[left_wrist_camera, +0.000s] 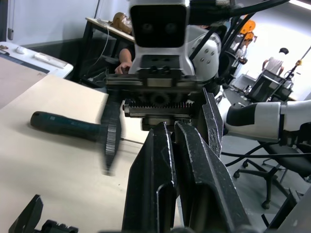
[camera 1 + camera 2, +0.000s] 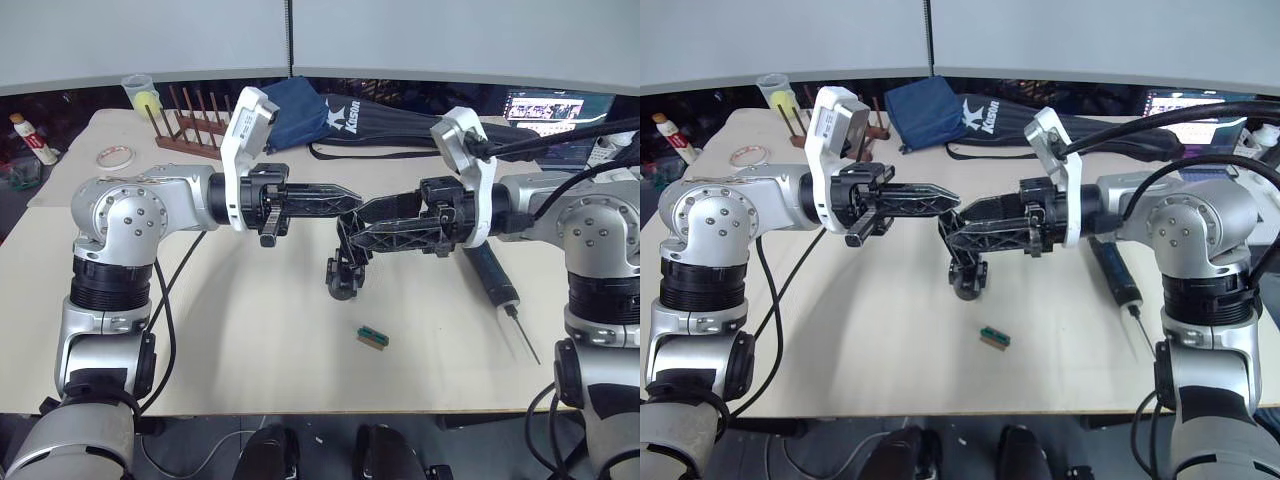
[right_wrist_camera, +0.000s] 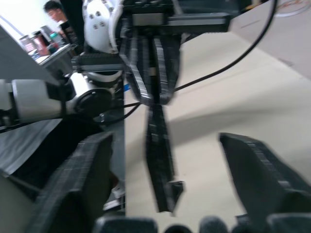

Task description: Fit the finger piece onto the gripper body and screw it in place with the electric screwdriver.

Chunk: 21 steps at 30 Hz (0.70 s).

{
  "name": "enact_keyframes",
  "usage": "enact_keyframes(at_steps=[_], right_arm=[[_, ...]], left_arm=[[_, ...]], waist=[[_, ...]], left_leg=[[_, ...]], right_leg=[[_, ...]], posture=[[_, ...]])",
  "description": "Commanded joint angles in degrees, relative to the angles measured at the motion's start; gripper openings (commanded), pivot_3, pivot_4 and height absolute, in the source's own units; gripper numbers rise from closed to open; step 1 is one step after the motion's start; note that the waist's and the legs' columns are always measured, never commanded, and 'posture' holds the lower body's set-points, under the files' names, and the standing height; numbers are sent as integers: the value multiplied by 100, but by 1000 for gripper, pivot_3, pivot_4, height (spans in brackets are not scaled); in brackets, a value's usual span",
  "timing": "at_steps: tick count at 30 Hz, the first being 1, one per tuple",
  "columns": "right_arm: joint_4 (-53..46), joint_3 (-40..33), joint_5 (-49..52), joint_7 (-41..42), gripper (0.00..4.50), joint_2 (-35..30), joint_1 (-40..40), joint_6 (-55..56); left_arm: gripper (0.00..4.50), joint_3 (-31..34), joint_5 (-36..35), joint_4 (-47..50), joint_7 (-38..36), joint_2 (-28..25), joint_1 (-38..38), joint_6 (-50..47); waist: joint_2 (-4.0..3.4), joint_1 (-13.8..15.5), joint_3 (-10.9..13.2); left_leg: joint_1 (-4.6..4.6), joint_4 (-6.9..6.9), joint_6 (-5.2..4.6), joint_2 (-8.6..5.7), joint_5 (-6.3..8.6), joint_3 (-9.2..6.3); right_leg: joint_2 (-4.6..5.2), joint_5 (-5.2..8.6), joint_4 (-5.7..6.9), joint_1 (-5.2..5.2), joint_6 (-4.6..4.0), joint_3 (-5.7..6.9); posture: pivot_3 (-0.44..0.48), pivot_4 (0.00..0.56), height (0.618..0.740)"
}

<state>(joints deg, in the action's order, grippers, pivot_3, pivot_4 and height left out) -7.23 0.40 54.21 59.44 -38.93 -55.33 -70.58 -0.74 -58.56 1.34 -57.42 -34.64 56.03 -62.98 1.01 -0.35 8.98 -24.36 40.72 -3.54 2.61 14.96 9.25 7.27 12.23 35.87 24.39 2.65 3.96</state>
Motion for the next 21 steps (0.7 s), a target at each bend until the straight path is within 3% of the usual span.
enact_keyframes(at_steps=[1, 13, 14, 20, 21], right_arm=[[-112, 24, 111, 71, 3044, 72, -202, -28], [-128, 244, 6, 428, 3044, 40, -205, 186], [-122, 227, 14, 426, 2525, 59, -206, 192], [-111, 183, -36, 441, 512, 129, -201, 259], [-107, 170, -36, 437, 347, 146, -202, 266]], left_arm=[[0, 99, -15, 100, -90, -9, 147, -79], [0, 165, 19, 119, -101, 22, 89, -106], [0, 167, 21, 119, -102, 20, 83, -103], [0, 169, 55, 109, -155, 3, 61, -85], [0, 164, 67, 107, -168, 0, 54, -79]], waist=[[0, -4, 0], [0, -7, 0], [0, -7, 0], [0, -10, 0], [-1, -12, 0]], left_leg=[[0, 0, 0, 1, 0, 0], [0, 0, 0, 0, 0, 0], [0, 0, 0, 0, 0, 0], [0, 0, 0, 0, 0, 0], [0, 0, 0, 1, 0, 0]], right_leg=[[0, 0, 1, 0, 0, 0], [0, 0, 2, 1, 0, 0], [0, 0, 2, 1, 0, 0], [0, 0, 2, 1, 0, 0], [0, 0, 2, 1, 0, 0]], posture=[[0, 150, 740], [0, 150, 740], [0, 150, 740], [0, 150, 740], [0, 150, 740]])
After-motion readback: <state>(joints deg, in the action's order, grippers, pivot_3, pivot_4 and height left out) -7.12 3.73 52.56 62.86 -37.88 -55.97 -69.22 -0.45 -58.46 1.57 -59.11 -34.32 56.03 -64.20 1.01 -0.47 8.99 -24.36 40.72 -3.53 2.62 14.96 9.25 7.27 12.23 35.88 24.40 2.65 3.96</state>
